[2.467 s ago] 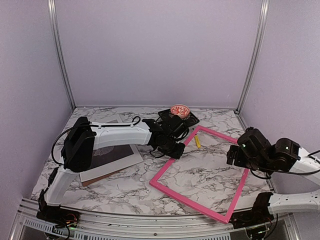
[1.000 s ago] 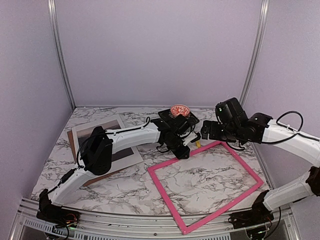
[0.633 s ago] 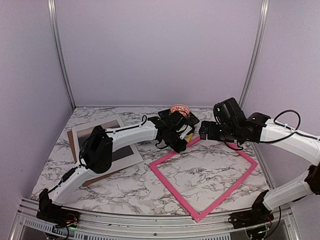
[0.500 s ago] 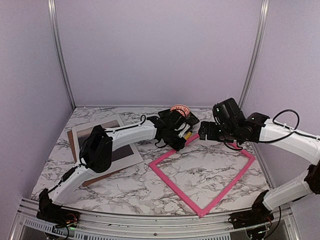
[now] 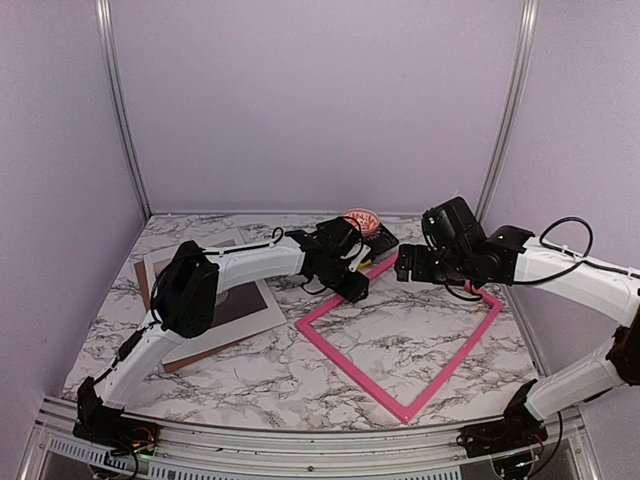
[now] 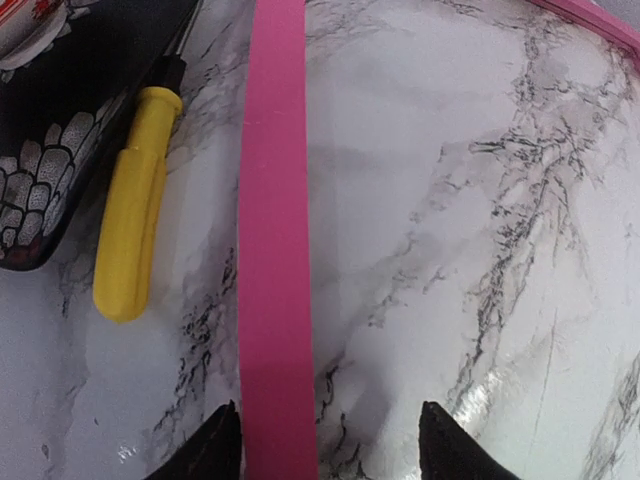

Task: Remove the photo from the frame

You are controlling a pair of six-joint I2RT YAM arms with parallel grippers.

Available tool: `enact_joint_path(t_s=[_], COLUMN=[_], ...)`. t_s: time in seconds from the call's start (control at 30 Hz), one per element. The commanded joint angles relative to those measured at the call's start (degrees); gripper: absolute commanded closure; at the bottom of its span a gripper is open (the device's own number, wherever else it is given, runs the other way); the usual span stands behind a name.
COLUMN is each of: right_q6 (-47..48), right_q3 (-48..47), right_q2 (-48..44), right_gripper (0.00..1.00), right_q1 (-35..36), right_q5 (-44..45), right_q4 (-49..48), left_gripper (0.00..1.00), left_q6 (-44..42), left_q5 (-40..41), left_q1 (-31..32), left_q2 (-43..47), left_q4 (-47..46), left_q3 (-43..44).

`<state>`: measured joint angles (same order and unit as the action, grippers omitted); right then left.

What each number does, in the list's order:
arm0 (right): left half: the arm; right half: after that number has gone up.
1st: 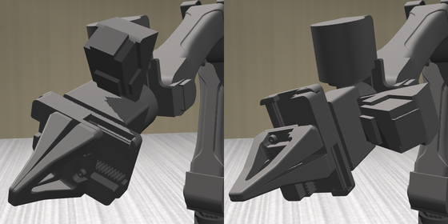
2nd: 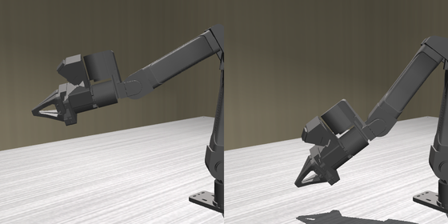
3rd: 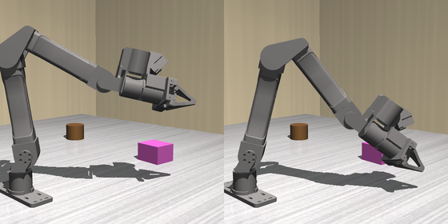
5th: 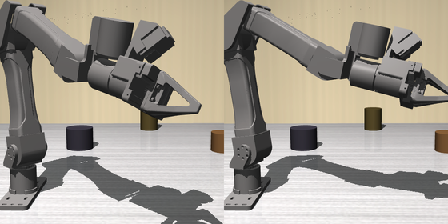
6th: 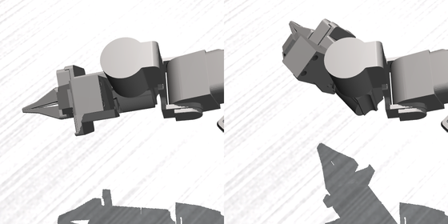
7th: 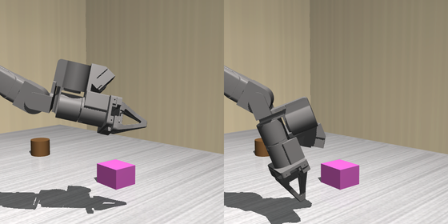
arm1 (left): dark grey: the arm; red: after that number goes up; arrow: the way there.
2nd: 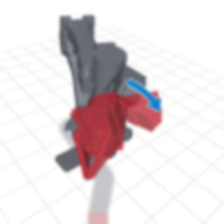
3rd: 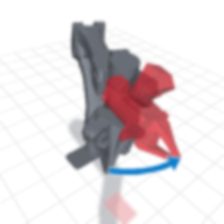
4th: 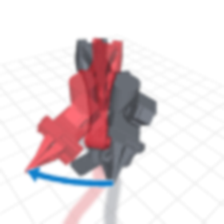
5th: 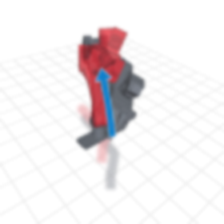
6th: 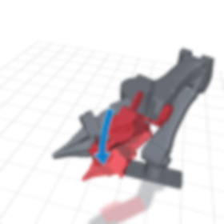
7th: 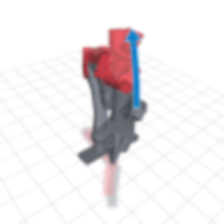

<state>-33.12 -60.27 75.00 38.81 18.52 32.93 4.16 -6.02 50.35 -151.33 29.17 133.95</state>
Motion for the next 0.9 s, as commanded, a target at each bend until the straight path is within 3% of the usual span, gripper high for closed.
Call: enact_joint_path(t_s=[0.0,0.07,0.17,0.47,0.67,0.87], right_q6=[1.90,2.68,5.62,13.10,15.91,16.15], right_q3=[-2.71,-3.41,-5.39,-17.07,-27.58,-36.11], right_q2=[1.98,3.39,6.87,23.19,36.50,47.56], right_gripper=[0.01,0.01,0.01,0.02,0.06,0.09], right_q1=[-0.49,-0.49,-0.44,4.08,7.49,7.57], right_q5=[-0.28,-1.66,-5.70,-17.43,-27.81,-35.32], right_q4=[-2.75,-4.25,-7.68,-15.23,-18.74,-21.24], left_gripper=[0.27,0.19,0.16,0.16,0.16,0.16], left_q6=[2.38,4.92,9.62,25.14,32.35,35.72], left_q5=[-2.65,-2.53,0.69,11.60,10.88,5.61], left_q1=[0.56,0.18,-1.11,-10.80,-23.16,-36.38], left_q2=[12.49,17.96,27.01,54.10,68.76,75.97], left_q4=[-3.99,-6.83,-9.02,-13.48,-11.61,-12.39], left_q3=[-8.62,-14.61,-24.25,-57.70,-74.17,-85.95])
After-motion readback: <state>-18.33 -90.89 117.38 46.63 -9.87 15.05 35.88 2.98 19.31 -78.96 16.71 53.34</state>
